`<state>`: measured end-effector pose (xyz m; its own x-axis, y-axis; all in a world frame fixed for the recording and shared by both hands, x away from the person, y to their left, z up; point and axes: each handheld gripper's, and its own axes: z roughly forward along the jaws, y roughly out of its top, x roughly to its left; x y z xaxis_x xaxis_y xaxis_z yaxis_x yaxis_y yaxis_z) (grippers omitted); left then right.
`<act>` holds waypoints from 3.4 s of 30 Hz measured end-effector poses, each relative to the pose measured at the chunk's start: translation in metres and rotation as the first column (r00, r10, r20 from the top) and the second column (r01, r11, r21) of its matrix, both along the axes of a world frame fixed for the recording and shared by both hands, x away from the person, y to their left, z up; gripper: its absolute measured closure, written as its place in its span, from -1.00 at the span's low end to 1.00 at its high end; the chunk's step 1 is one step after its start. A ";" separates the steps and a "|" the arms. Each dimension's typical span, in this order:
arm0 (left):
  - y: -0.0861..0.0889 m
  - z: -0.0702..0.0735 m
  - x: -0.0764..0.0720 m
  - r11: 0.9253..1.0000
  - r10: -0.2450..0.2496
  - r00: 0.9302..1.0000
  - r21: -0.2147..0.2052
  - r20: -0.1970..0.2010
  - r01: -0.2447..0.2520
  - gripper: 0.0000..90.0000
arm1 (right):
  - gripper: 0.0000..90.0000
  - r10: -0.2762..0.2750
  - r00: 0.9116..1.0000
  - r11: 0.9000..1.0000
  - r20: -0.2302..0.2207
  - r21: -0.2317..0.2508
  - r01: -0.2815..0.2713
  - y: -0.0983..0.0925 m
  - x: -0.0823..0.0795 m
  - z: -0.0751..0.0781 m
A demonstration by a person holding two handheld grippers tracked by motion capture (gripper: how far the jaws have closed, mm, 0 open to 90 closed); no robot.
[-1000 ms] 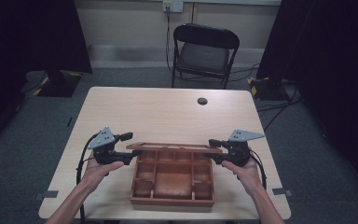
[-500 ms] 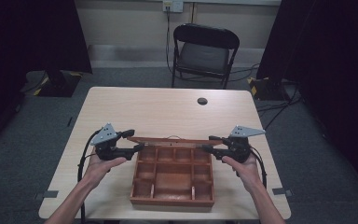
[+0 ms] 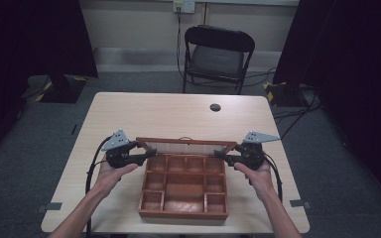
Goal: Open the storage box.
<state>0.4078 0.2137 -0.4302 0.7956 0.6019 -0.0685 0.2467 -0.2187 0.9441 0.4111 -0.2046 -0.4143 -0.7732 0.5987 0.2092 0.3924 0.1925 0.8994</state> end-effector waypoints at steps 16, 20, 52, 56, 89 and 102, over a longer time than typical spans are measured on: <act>0.002 -0.007 0.011 0.999 0.019 0.998 -0.033 -0.053 -0.020 0.22 | 0.12 -0.037 0.999 0.999 0.011 -0.017 0.037 0.003 0.009 -0.008; 0.000 -0.010 0.014 0.999 0.026 0.998 -0.017 -0.052 -0.027 0.22 | 0.13 -0.048 0.999 0.999 0.012 -0.002 0.048 0.003 0.011 -0.009; -0.004 -0.021 0.042 0.996 0.053 0.991 -0.064 -0.126 -0.062 0.29 | 0.26 -0.132 0.991 0.991 -0.006 0.008 0.132 0.005 0.037 -0.024; -0.003 -0.024 0.046 0.995 0.059 0.989 -0.076 -0.137 -0.070 0.31 | 0.28 -0.150 0.989 0.989 -0.010 0.014 0.150 0.006 0.041 -0.025; -0.012 -0.035 0.067 0.994 0.076 0.963 -0.061 -0.257 -0.095 0.13 | -0.05 -0.233 0.966 0.970 -0.109 0.041 0.238 0.015 0.062 -0.044; -0.015 -0.042 0.075 0.996 0.073 0.946 -0.021 -0.317 -0.084 -0.09 | -0.48 -0.261 0.950 0.965 -0.174 -0.017 0.262 0.028 0.074 -0.050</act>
